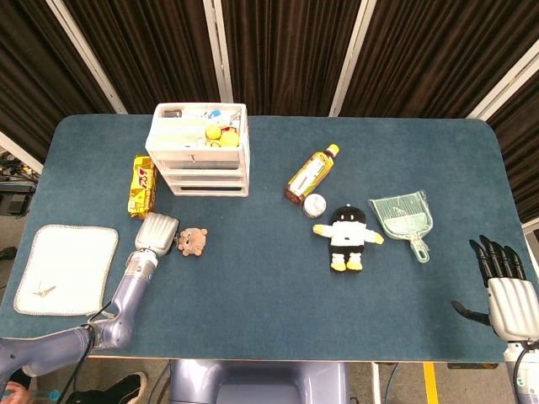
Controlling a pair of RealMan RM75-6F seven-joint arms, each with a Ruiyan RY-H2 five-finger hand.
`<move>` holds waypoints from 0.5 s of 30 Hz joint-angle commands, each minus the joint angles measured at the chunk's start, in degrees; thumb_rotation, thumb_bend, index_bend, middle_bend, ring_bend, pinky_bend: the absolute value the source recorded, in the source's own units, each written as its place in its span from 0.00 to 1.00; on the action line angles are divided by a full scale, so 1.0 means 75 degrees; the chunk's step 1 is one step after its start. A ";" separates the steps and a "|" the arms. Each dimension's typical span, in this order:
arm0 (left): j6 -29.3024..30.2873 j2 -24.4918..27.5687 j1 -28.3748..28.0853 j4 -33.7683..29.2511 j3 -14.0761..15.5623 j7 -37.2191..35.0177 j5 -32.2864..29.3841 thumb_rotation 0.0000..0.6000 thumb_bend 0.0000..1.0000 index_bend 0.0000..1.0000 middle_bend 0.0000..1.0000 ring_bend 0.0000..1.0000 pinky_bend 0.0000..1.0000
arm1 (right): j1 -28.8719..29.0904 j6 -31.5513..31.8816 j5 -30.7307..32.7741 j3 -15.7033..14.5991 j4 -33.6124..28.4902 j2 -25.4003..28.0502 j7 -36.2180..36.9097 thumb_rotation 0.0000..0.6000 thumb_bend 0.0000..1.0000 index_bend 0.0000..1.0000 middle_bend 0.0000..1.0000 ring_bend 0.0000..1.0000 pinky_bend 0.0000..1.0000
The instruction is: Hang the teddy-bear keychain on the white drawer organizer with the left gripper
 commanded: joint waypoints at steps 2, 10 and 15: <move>0.0012 0.0007 0.0004 0.0016 0.0086 0.0026 -0.0050 1.00 0.41 0.57 0.98 0.85 0.71 | -0.0014 0.0011 0.0001 0.0002 -0.0002 0.0003 0.0049 1.00 0.04 0.02 0.00 0.00 0.00; 0.0245 0.0262 -0.0023 -0.0265 0.0093 -0.0272 0.0323 1.00 0.45 0.60 0.98 0.85 0.71 | -0.0034 0.0066 -0.0036 0.0007 -0.0015 0.0002 0.0074 1.00 0.04 0.02 0.00 0.00 0.00; 0.0876 0.0801 -0.0343 -0.0877 -0.0067 -0.0680 0.1849 1.00 0.45 0.60 0.98 0.85 0.71 | -0.0034 0.0053 -0.0024 0.0010 -0.0028 0.0000 0.0104 1.00 0.04 0.02 0.00 0.00 0.00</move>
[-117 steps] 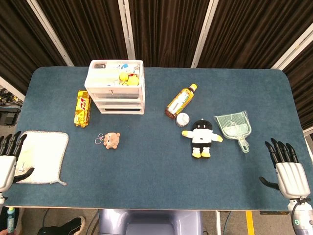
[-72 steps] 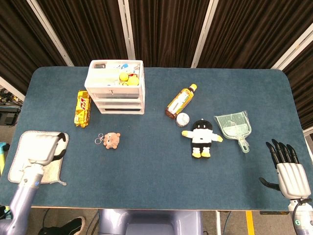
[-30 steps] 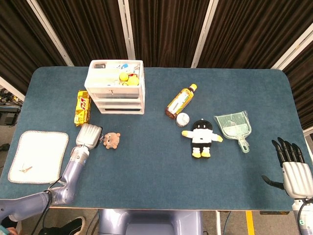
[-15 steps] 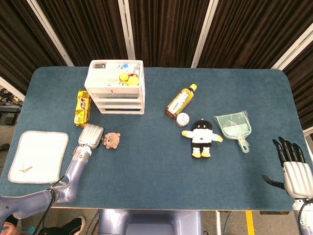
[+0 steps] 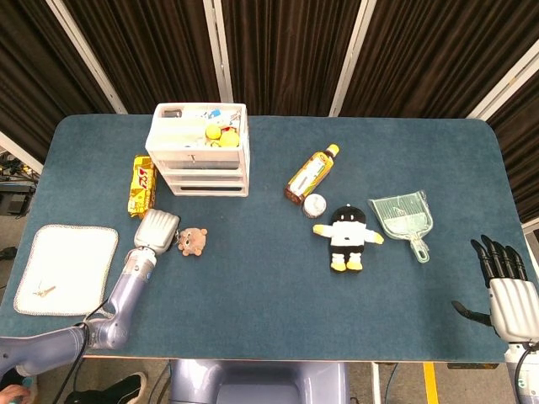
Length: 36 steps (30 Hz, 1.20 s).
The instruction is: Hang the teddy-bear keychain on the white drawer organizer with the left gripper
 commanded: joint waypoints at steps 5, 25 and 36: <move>0.0792 0.0788 -0.0492 -0.0709 -0.0194 -0.0560 0.2053 1.00 0.45 0.61 0.98 0.85 0.71 | -0.0013 0.0030 -0.0016 0.0005 -0.0009 0.0008 0.0030 1.00 0.04 0.02 0.00 0.00 0.00; 0.0894 0.1072 -0.1174 -0.0170 -0.0574 -0.0918 0.2998 1.00 0.45 0.62 0.98 0.85 0.71 | -0.0008 0.0034 0.0005 0.0042 0.0033 -0.0022 0.0122 1.00 0.04 0.02 0.00 0.00 0.00; 0.0954 0.1076 -0.1166 0.0269 -0.0592 -0.1075 0.2978 1.00 0.45 0.63 0.98 0.85 0.71 | 0.0001 0.0003 0.0020 0.0042 0.0038 -0.0033 0.0112 1.00 0.04 0.02 0.00 0.00 0.00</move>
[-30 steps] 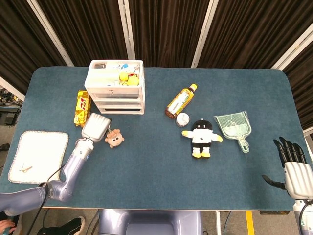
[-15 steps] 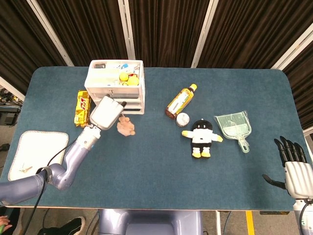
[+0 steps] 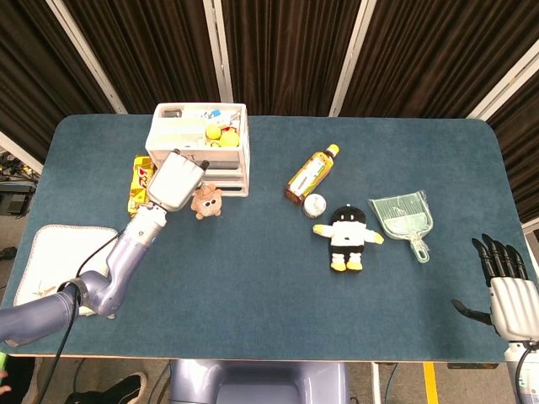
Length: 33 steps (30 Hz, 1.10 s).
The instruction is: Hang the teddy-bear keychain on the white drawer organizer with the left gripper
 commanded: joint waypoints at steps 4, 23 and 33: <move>-0.0014 0.0071 0.0047 0.0078 0.0006 -0.0016 -0.0083 1.00 0.45 0.63 0.98 0.85 0.71 | -0.0005 0.0011 -0.0008 -0.0001 -0.0005 -0.0005 0.0008 1.00 0.04 0.02 0.00 0.00 0.00; -0.0184 -0.0033 0.0046 0.0328 -0.0004 0.0107 -0.0427 1.00 0.45 0.62 0.98 0.85 0.71 | -0.0015 0.0043 -0.0058 -0.0014 0.0005 -0.0016 -0.0034 1.00 0.04 0.02 0.00 0.00 0.00; -0.0219 -0.0210 -0.0080 0.0484 -0.0036 0.0047 -0.0421 1.00 0.44 0.62 0.98 0.85 0.71 | -0.0020 0.0042 -0.0076 -0.0033 -0.0006 -0.0026 -0.0074 1.00 0.04 0.02 0.00 0.00 0.00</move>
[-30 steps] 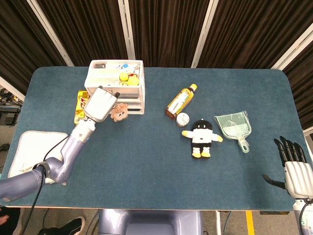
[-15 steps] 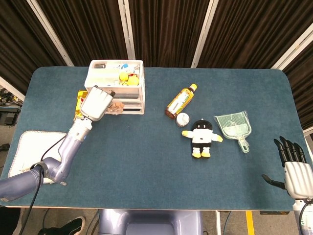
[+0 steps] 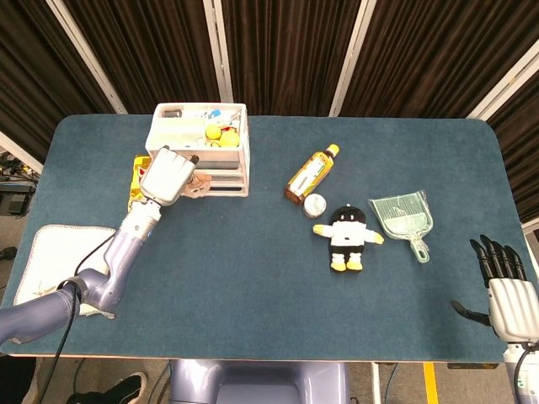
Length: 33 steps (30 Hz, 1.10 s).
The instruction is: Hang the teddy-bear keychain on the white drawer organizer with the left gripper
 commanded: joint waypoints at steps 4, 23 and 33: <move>0.0020 -0.0076 -0.0077 0.0043 -0.0019 -0.0013 0.0047 1.00 0.44 0.63 0.98 0.84 0.71 | -0.0001 -0.0007 0.0012 0.0002 -0.0006 0.0001 0.0004 1.00 0.04 0.02 0.00 0.00 0.00; -0.0010 -0.0177 -0.0102 0.0148 0.0015 0.0058 -0.0052 1.00 0.44 0.63 0.98 0.84 0.71 | -0.0010 0.0005 0.0009 0.0005 -0.0023 0.0017 0.0020 1.00 0.04 0.02 0.00 0.00 0.00; -0.0002 -0.0200 -0.0123 0.0226 -0.0018 0.0062 -0.0109 1.00 0.42 0.60 0.97 0.84 0.70 | -0.0009 0.0005 0.0003 0.0004 -0.0031 0.0012 0.0006 1.00 0.04 0.02 0.00 0.00 0.00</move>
